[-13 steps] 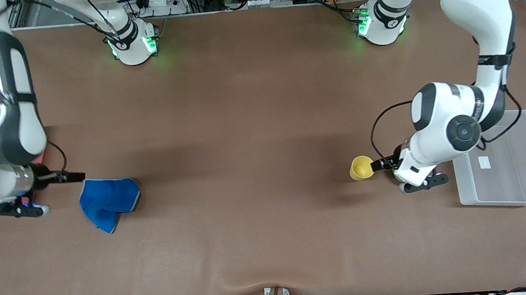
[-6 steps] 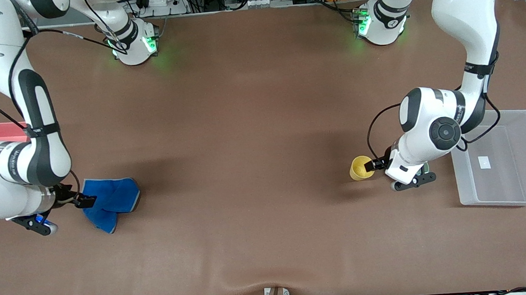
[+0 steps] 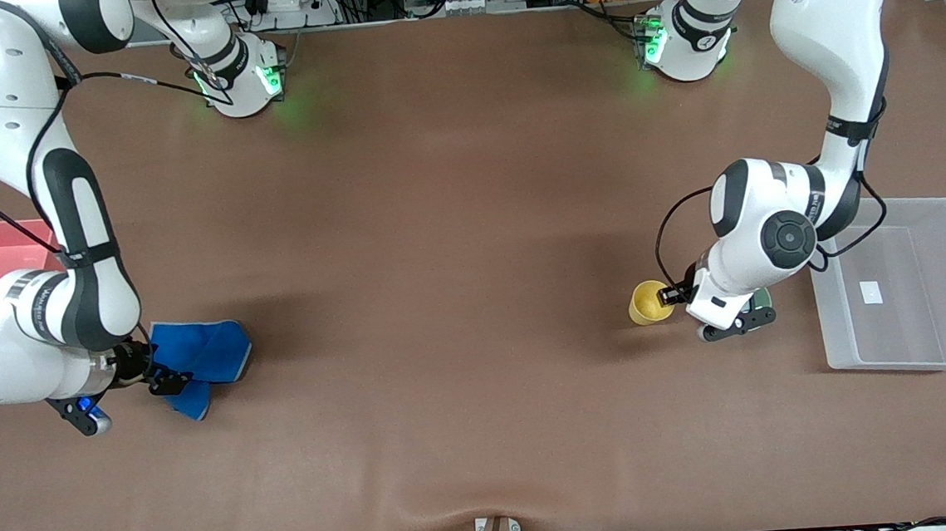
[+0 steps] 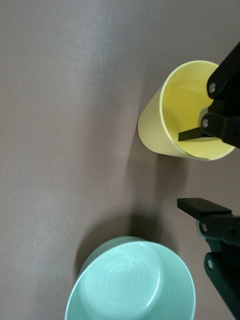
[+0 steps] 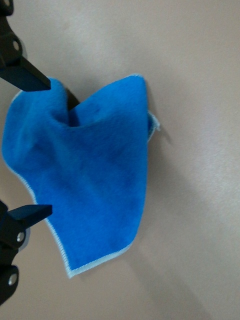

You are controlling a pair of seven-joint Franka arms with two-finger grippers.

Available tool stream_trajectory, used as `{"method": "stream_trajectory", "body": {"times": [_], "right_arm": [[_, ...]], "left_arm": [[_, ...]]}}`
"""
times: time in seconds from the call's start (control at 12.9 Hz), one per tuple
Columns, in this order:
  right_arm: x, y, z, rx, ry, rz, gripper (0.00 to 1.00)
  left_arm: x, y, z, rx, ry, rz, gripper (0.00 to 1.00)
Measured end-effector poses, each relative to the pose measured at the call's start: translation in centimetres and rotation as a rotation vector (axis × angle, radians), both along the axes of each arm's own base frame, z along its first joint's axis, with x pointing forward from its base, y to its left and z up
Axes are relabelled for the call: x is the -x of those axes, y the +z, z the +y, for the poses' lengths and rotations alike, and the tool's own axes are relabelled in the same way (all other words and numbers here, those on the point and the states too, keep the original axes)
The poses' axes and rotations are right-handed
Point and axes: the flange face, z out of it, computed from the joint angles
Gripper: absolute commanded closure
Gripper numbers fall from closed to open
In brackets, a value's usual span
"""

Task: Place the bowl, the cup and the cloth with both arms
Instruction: 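Grasp the yellow cup with the left gripper while the right gripper grasps the cloth, then carry the cup into the clear bin while the right gripper lifts the cloth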

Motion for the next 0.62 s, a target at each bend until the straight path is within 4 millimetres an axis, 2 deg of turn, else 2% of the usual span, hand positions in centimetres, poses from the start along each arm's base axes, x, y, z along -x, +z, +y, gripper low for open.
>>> {"method": "stream_trajectory", "body": {"times": [0.08, 0.23, 0.31, 0.39, 0.46, 0.54, 0.62], "right_arm": [[-0.1, -0.5, -0.1, 0.003, -0.005, -0.009, 0.0], [-0.1, -1.3, -0.5, 0.0, -0.018, -0.008, 0.0], [-0.2, -1.7, -0.6, -0.002, -0.025, -0.011, 0.18], [-0.3, -1.8, -0.7, -0.002, -0.029, -0.021, 0.56], [-0.4, -1.9, -0.7, 0.0, -0.03, -0.031, 0.88], [-0.4, -2.0, -0.6, 0.0, -0.029, -0.032, 1.0], [-0.4, -2.0, -0.5, 0.0, -0.027, -0.032, 1.0]], "left_arm": [[0.2, -0.4, -0.3, 0.0, 0.01, -0.002, 1.0], [0.4, -0.6, -0.9, 0.0, 0.012, -0.003, 1.0], [0.4, -0.5, -1.0, 0.0, 0.013, -0.007, 1.0], [0.3, -0.3, -1.2, 0.002, 0.02, -0.013, 1.0], [0.1, 0.0, -1.2, 0.003, 0.03, -0.02, 1.0], [-0.3, 0.7, -1.1, 0.006, 0.038, -0.031, 1.0], [-0.7, 1.6, -0.8, 0.007, 0.043, -0.04, 1.0]]}}
